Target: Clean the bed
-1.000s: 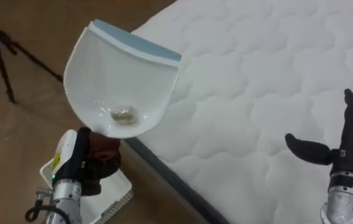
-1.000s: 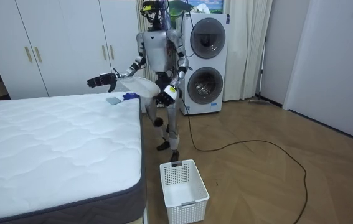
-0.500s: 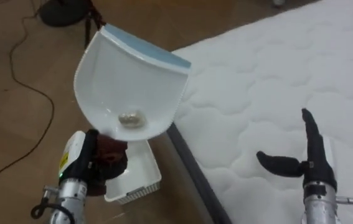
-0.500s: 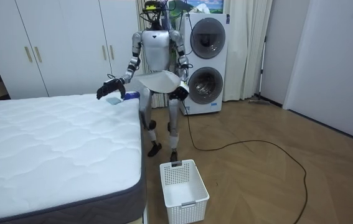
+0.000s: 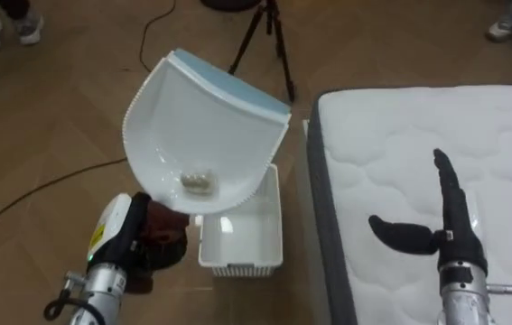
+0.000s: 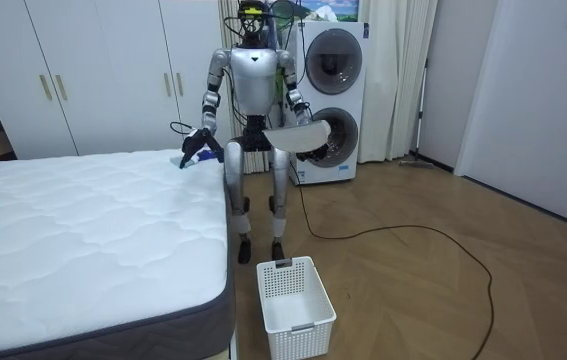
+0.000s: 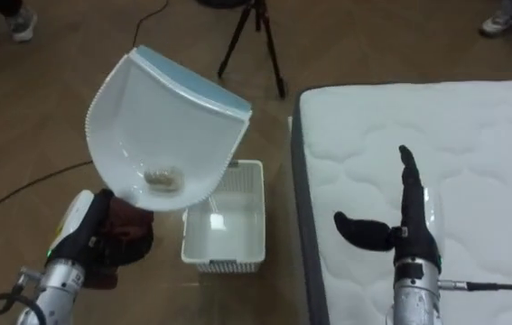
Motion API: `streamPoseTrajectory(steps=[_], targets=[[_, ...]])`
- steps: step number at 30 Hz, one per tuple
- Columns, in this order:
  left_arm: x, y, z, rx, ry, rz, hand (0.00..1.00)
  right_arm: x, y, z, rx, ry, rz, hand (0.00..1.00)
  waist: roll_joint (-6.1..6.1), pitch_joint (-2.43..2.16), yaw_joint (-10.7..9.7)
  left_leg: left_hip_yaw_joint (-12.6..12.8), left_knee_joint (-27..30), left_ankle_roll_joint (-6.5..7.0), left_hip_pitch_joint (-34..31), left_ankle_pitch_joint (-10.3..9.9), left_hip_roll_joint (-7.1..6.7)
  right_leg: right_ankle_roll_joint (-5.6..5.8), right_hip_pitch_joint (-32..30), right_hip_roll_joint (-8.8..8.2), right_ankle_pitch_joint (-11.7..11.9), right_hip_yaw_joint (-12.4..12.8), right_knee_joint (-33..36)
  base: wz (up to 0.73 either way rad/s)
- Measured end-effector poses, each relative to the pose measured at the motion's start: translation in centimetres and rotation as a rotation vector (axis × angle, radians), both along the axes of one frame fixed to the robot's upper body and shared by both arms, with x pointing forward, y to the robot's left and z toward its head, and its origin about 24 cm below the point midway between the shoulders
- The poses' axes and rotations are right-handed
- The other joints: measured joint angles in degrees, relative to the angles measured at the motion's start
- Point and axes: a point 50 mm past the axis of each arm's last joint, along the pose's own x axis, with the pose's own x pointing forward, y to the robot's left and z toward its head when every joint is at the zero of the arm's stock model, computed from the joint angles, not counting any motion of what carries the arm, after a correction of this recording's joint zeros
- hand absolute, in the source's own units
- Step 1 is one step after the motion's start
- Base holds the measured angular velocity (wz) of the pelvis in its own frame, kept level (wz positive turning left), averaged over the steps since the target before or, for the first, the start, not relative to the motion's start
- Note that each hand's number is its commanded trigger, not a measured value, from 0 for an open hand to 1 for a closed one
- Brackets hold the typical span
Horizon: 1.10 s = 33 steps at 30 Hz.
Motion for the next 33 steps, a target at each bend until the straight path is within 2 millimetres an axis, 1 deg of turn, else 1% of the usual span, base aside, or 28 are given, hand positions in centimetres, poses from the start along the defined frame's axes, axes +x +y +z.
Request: streamPoseTrajectory(steps=[1, 3, 4, 5, 7, 8, 10, 11, 13, 15, 17, 18, 19, 20, 21, 22, 24, 25, 26, 27, 28, 30, 31, 32, 33], targets=[[-0.1, 0.0, -0.1, 0.0, 0.006, 0.001, 1.0, -0.1, 0.0, -0.2, 0.001, 0.008, 0.001, 0.0, 0.01, 0.0, -0.02, -0.05, 0.15, -0.04, 0.06, -0.02, -0.02, -0.06, 0.04, 0.0, -0.42, -0.16, 0.09, 0.34], [-0.5, 0.1, -0.7, -0.005, 0.034, 0.01, 1.0, -0.3, 0.1, -0.9, 0.002, 0.045, 0.002, 0.0, -0.17, 0.12, 0.03, -0.52, 1.27, -0.52, -0.27, -0.92, -0.12, -0.41, 0.01, 0.06, -1.91, -0.43, 1.33, 0.19], [-0.5, 0.1, -0.8, -0.01, 0.041, 0.016, 1.0, -0.4, 0.1, -1.0, 0.002, 0.049, 0.004, 0.0, -0.23, 0.16, -0.01, -0.57, 1.63, -0.64, -0.59, -1.16, -0.21, -0.5, -0.16, 0.0, -2.36, -0.41, 2.0, 0.19], [-0.6, 0.1, -1.0, -0.011, 0.051, 0.019, 1.0, -0.4, 0.1, -1.0, 0.002, 0.052, 0.004, 0.0, -0.02, 0.33, -0.49, -0.81, 2.33, -0.74, -1.4, -1.41, -0.25, -0.61, -0.46, -0.06, -2.72, -1.05, 2.48, 0.24], [-0.7, 0.0, -1.2, -0.011, 0.061, 0.015, 1.0, -0.6, 0.2, -1.2, 0.003, 0.061, 0.008, 0.0, -0.05, 0.42, -1.16, -0.53, 2.57, -0.74, -2.28, -1.42, -0.3, -0.77, -1.31, -0.42, -3.15, -1.79, 2.97, 0.21], [-0.9, -0.1, -1.3, -0.011, 0.07, 0.012, 1.0, -0.7, 0.2, -1.3, 0.002, 0.068, 0.011, 0.0, 0.06, 0.47, -1.57, -0.14, 2.72, -0.73, -2.71, -1.42, -0.24, -0.8, -1.66, -0.5, -3.28, -1.96, 2.99, 0.04], [-0.8, -0.2, -1.3, -0.012, 0.068, 0.009, 1.0, -0.6, 0.2, -1.5, 0.006, 0.077, 0.013, 0.0, 0.0, 0.46, -1.48, 1.46, 2.79, -0.62, -3.81, -1.48, 0.04, -0.85, -3.21, -0.73, -3.59, -1.49, 4.21, -0.07], [-0.7, -0.1, -1.4, -0.01, 0.071, 0.01, 1.0, -0.6, 0.1, -1.5, 0.008, 0.082, 0.015, 0.0, -0.08, 0.5, -1.4, 2.48, 2.68, -0.47, -4.28, -1.55, -0.01, -0.78, -4.34, -1.17, -3.98, -1.01, 5.25, -0.17], [-0.8, 0.2, -1.8, -0.001, 0.098, 0.011, 1.0, -0.8, 0.2, -1.9, 0.012, 0.106, 0.025, 0.0, 0.1, 0.48, -1.87, 2.56, 2.68, -0.27, -4.79, -1.67, -0.24, -0.61, -5.25, -1.56, -4.34, -0.91, 5.78, -0.06], [-0.5, 0.5, -1.7, 0.004, 0.103, 0.004, 1.0, -1.3, 0.1, -2.6, 0.012, 0.147, 0.031, 0.0, 0.24, 0.46, -3.29, 2.64, 2.99, -0.15, -6.56, -1.67, -0.33, -0.55, -6.77, -1.75, -4.44, -1.33, 5.98, 0.11], [0.0, 0.7, -1.5, 0.01, 0.111, -0.007, 1.0, -1.9, -0.1, -3.1, 0.007, 0.178, 0.031, 0.0, 0.41, 0.5, -3.71, 2.77, 3.39, 0.06, -7.45, -1.78, -0.27, -0.51, -7.75, -1.81, -4.45, -1.15, 6.42, -0.04], [0.1, 0.9, -1.5, 0.008, 0.12, -0.01, 1.0, -2.2, -0.3, -3.2, 0.003, 0.192, 0.035, 0.0, 1.07, 0.5, -4.15, 2.94, 3.84, 0.32, -7.99, -1.95, -0.27, -0.41, -8.29, -2.03, -4.51, -1.21, 6.9, -0.05], [0.4, 1.0, -1.5, 0.004, 0.124, -0.01, 1.0, -2.2, -0.5, -3.2, -0.003, 0.196, 0.037, 0.0, 1.74, 0.68, -4.73, 2.92, 4.16, 0.49, -8.31, -2.07, -0.27, -0.32, -8.4, -2.02, -4.56, -1.31, 6.99, 0.0], [1.1, 1.3, -1.3, 0.015, 0.135, -0.021, 1.0, -2.3, -1.1, -3.2, -0.022, 0.203, 0.034, 0.0, 2.87, 0.87, -5.58, 3.21, 4.14, 0.66, -8.95, -2.17, -0.31, -0.18, -9.16, -2.19, -4.6, -1.16, 7.38, -0.06], [2.0, 1.9, -0.7, 0.049, 0.141, -0.04, 1.0, -2.3, -1.5, -3.2, -0.041, 0.217, 0.035, 0.0, 3.68, 0.83, -5.98, 3.96, 4.19, 0.81, -9.66, -2.09, -0.37, -0.05, -10.45, -2.63, -4.73, -0.9, 8.34, -0.14], [2.5, 2.3, -0.3, 0.07, 0.139, -0.049, 1.0, -2.3, -1.6, -3.1, -0.05, 0.223, 0.04, 0.0, 3.97, 0.75, -6.11, 4.48, 4.19, 0.89, -10.06, -2.04, -0.36, -0.01, -11.24, -2.77, -4.78, -0.79, 8.87, -0.27], [4.5, 3.9, 1.5, 0.142, 0.123, -0.067, 1.0, -2.4, -2.2, -3.0, -0.097, 0.245, 0.065, 0.0, 5.15, 0.79, -6.34, 6.75, 4.35, 1.22, -11.24, -1.98, -0.23, 0.11, -13.86, -3.2, -5.05, 0.86, 10.81, -0.32], [5.0, 4.2, 2.0, 0.159, 0.119, -0.073, 1.0, -2.4, -2.4, -3.0, -0.106, 0.253, 0.064, 0.0, 5.45, 0.82, -6.35, 7.34, 4.34, 1.31, -11.42, -1.95, -0.23, 0.19, -14.4, -3.26, -5.09, 1.37, 11.2, -0.38], [5.7, 4.9, 2.7, 0.185, 0.12, -0.079, 1.0, -2.4, -2.5, -3.1, -0.116, 0.27, 0.069, 0.0, 5.73, 0.75, -6.24, 8.53, 4.24, 1.47, -11.6, -1.95, -0.06, 0.26, -15.53, -3.31, -5.14, 2.63, 12.06, -0.41], [6.1, 5.7, 3.1, 0.204, 0.131, -0.073, 1.0, -2.4, -2.6, -3.1, -0.126, 0.281, 0.079, 0.0, 6.27, 0.62, -6.38, 9.57, 4.61, 1.7, -11.59, -2.12, 0.21, 0.34, -16.13, -3.17, -5.2, 3.72, 12.57, -0.42], [6.3, 6.0, 3.2, 0.21, 0.141, -0.07, 1.0, -2.4, -2.7, -3.0, -0.133, 0.285, 0.084, 0.0, 6.63, 0.67, -6.49, 9.93, 4.9, 1.82, -11.61, -2.21, 0.33, 0.37, -16.19, -3.08, -5.22, 4.02, 12.77, -0.3], [7.0, 6.9, 3.3, 0.221, 0.203, -0.055, 1.0, -2.4, -2.7, -3.1, -0.147, 0.297, 0.089, 0.0, 8.18, 0.75, -7.9, 11.34, 4.78, 2.06, -11.36, -2.43, 0.67, 0.55, -16.24, -3.11, -5.33, 4.5, 13.22, -0.09], [7.2, 7.1, 3.3, 0.226, 0.224, -0.053, 1.0, -2.3, -2.7, -3.1, -0.149, 0.297, 0.093, 0.0, 8.47, 0.75, -8.1, 11.54, 4.71, 2.09, -11.36, -2.44, 0.65, 0.6, -16.41, -3.16, -5.36, 4.75, 13.4, -0.15], [7.2, 7.5, 3.1, 0.237, 0.26, -0.053, 1.0, -2.0, -2.6, -2.9, -0.154, 0.292, 0.103, 0.0, 8.71, 0.74, -8.2, 12.41, 4.58, 2.12, -11.35, -2.45, 0.66, 0.65, -17.16, -3.25, -5.47, 5.49, 14.08, -0.17], [7.0, 7.7, 2.8, 0.236, 0.299, -0.051, 1.0, -1.7, -2.6, -2.6, -0.157, 0.28, 0.109, 0.0, 9.33, 0.76, -8.85, 12.61, 4.56, 2.2, -11.39, -2.49, 0.55, 0.69, -17.37, -3.46, -5.66, 5.54, 14.45, -0.14]])
